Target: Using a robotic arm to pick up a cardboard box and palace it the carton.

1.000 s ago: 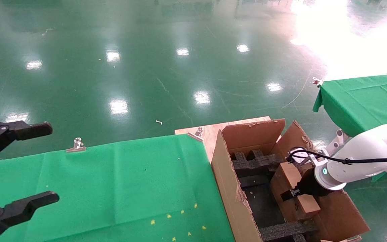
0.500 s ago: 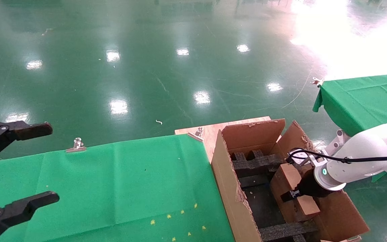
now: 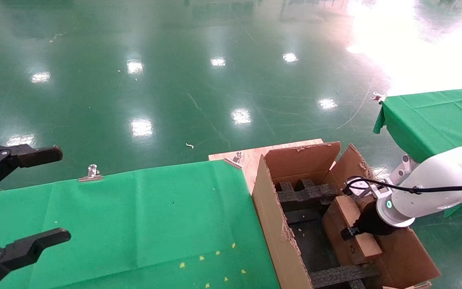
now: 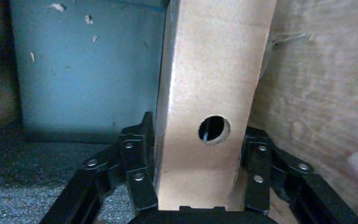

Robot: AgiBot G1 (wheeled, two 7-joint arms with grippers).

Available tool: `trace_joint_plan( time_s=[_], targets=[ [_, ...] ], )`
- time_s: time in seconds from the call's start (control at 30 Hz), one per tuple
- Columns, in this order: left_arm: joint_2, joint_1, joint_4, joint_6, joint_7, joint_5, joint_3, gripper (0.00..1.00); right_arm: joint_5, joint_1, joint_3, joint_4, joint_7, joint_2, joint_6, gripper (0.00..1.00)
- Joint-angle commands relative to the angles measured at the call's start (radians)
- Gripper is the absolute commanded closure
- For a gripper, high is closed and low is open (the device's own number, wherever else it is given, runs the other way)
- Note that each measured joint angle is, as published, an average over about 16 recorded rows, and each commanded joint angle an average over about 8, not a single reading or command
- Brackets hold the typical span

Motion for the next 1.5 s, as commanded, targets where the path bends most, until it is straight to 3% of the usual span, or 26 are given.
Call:
trace_joint_plan(
  time_s=[0.03, 0.33, 0.6, 1.0, 1.2, 1.5],
  targets=[
    [0.0, 0.0, 0.0, 0.0, 0.0, 0.0, 0.0, 0.0, -0.002, 0.003, -0.001, 0.003, 0.001, 0.002, -0.001, 0.0],
    [0.0, 0.0, 0.0, 0.0, 0.0, 0.0, 0.0, 0.0, -0.023, 0.062, 0.013, 0.039, 0.02, 0.022, 0.003, 0.0],
    [0.0, 0.0, 0.0, 0.0, 0.0, 0.0, 0.0, 0.0, -0.012, 0.205, 0.075, 0.144, 0.016, 0.065, 0.009, 0.0],
    [0.0, 0.0, 0.0, 0.0, 0.0, 0.0, 0.0, 0.0, 0.257, 0.376, 0.223, 0.338, -0.101, 0.15, -0.091, 0.0],
    [0.0, 0.0, 0.0, 0.0, 0.0, 0.0, 0.0, 0.0, 0.315, 0.402, 0.25, 0.361, -0.132, 0.164, -0.126, 0.0],
    [0.0, 0.0, 0.0, 0.0, 0.0, 0.0, 0.0, 0.0, 0.304, 0.374, 0.26, 0.35, -0.138, 0.155, -0.121, 0.0]
  ],
)
